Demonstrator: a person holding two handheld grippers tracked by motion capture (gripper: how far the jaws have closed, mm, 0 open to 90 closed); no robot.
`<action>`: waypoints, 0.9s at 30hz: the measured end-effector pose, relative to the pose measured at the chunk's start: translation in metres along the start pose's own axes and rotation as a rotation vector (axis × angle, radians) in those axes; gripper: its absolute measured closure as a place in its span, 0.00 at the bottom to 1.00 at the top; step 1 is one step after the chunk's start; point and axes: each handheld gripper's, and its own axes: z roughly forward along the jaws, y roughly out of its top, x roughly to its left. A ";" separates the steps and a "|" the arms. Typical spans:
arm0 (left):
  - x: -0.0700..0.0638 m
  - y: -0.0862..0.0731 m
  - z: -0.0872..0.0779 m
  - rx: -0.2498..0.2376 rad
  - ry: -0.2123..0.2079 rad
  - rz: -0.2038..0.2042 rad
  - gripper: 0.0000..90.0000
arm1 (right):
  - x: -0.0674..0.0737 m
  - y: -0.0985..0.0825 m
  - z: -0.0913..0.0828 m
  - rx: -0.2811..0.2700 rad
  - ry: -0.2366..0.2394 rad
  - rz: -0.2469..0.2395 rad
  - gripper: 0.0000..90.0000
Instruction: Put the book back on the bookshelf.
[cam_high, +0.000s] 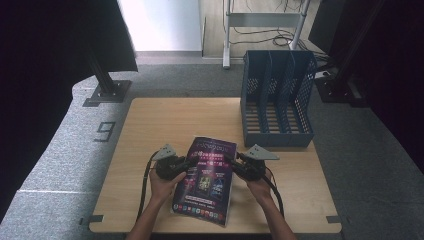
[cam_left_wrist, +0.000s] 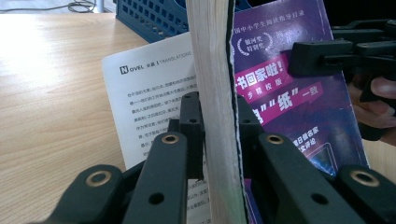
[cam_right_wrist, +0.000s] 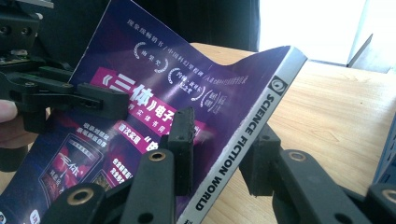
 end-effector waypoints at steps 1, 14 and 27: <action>0.000 0.000 0.000 0.000 -0.001 0.000 0.87 | 0.000 0.000 0.000 -0.002 0.000 -0.002 0.75; 0.000 0.000 0.000 0.000 0.003 0.006 0.83 | 0.002 0.002 -0.003 -0.012 -0.002 -0.005 0.76; -0.006 0.004 -0.002 -0.018 -0.011 0.035 0.84 | 0.003 0.009 -0.011 -0.044 -0.003 -0.020 0.79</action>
